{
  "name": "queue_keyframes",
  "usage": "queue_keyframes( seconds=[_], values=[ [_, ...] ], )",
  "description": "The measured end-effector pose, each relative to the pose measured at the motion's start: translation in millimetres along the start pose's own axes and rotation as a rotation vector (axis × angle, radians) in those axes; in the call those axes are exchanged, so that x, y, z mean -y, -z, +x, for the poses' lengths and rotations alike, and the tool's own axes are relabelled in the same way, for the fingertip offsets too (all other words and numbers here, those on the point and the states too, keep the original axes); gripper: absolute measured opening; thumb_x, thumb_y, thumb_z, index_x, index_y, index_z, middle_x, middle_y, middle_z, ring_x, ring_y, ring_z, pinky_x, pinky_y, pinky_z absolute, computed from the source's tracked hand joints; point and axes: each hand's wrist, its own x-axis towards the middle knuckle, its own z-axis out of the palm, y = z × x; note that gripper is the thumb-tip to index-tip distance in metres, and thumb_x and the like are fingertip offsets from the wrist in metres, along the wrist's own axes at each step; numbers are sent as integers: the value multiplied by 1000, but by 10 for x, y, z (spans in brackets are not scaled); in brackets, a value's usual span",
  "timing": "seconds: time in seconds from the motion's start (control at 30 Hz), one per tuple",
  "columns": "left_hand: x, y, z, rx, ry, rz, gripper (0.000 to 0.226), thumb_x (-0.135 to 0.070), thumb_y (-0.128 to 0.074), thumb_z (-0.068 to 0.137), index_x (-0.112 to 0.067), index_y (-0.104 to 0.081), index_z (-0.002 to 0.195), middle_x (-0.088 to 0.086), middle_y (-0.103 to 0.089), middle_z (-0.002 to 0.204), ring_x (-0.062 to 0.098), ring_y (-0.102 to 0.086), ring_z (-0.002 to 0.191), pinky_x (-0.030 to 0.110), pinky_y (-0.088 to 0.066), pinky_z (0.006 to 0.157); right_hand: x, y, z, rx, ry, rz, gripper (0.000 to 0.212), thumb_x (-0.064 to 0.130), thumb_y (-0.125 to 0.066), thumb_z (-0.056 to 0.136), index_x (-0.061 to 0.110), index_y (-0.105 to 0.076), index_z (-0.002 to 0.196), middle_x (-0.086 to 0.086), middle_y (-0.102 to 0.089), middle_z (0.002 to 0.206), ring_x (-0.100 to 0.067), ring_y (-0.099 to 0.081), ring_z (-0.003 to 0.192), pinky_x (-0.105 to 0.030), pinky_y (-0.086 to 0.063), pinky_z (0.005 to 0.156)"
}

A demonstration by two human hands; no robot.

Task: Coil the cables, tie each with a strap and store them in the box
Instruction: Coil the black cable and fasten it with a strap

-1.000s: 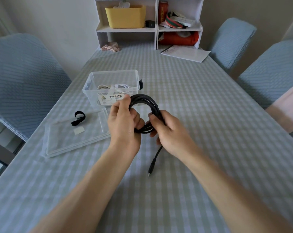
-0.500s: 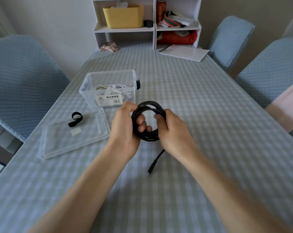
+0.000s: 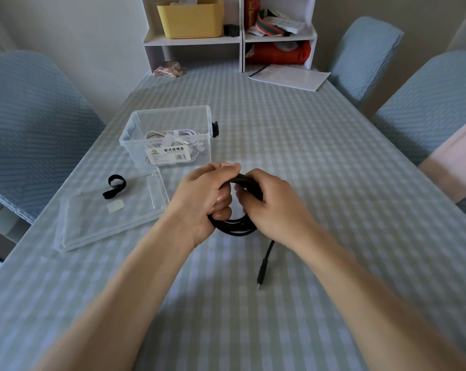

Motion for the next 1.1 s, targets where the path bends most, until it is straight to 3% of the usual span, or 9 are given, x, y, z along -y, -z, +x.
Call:
queue_keyframes(
  seconds=[0.17, 0.3, 0.43, 0.53, 0.83, 0.97, 1.1],
  values=[
    [-11, -6, -31, -28, 25, 97, 18, -27, -62, 96, -9, -60, 93, -2, -26, 47, 11, -20, 39, 22, -26, 36, 2, -2, -7, 8, 5, -44, 15, 21, -49, 102, 15, -62, 98, -8, -63, 71, -11, -45, 48, -23, -34, 44],
    [-5, -12, -23, -41, 11, 68, 17, -19, -60, 96, -11, -56, 81, -2, -28, 47, 12, -20, 38, 21, -25, 37, 22, -8, -5, -20, -21, 15, 14, 18, -53, 99, 16, -66, 101, -4, -63, 69, -10, -49, 51, -24, -38, 47],
    [34, -62, -24, -78, -50, -75, 30, -14, -58, 94, -15, -48, 66, -1, -24, 48, 12, -19, 38, 21, -22, 36, 113, 30, 26, -36, -292, 606, 7, 7, -62, 91, 7, -68, 89, -6, -54, 56, -16, -59, 56, -27, -51, 59],
    [1, -34, -22, -78, -27, -119, 28, -16, -59, 93, -14, -49, 67, -2, -25, 46, 11, -20, 38, 22, -23, 36, 166, 43, 9, 49, -397, 943, 14, -2, -55, 89, 0, -68, 93, -2, -39, 53, -16, -45, 48, -29, -51, 54],
    [-46, 21, -29, 68, 95, -106, 26, -21, -59, 94, -10, -54, 71, -2, -29, 43, 11, -20, 34, 22, -32, 37, 190, 96, 5, 122, -434, 868, 19, -3, -49, 85, 5, -64, 77, 2, -22, 46, -13, -23, 40, -26, -45, 54],
    [-30, -44, -84, 170, 147, -83, 23, -21, -50, 97, -10, -53, 77, -2, -25, 44, 13, -16, 36, 26, -34, 42, 126, 167, 42, 42, -493, 824, 30, -6, -49, 76, 13, -49, 52, 1, -19, 46, -15, -19, 40, -29, -39, 52],
    [-46, -83, -94, 121, 126, -80, 24, -21, -54, 94, -13, -48, 71, -2, -26, 45, 12, -14, 38, 24, -25, 42, 124, 81, 15, -1, -398, 649, 20, -7, -47, 72, 9, -49, 61, 1, -22, 45, -15, -20, 40, -25, -35, 48]
  ],
)
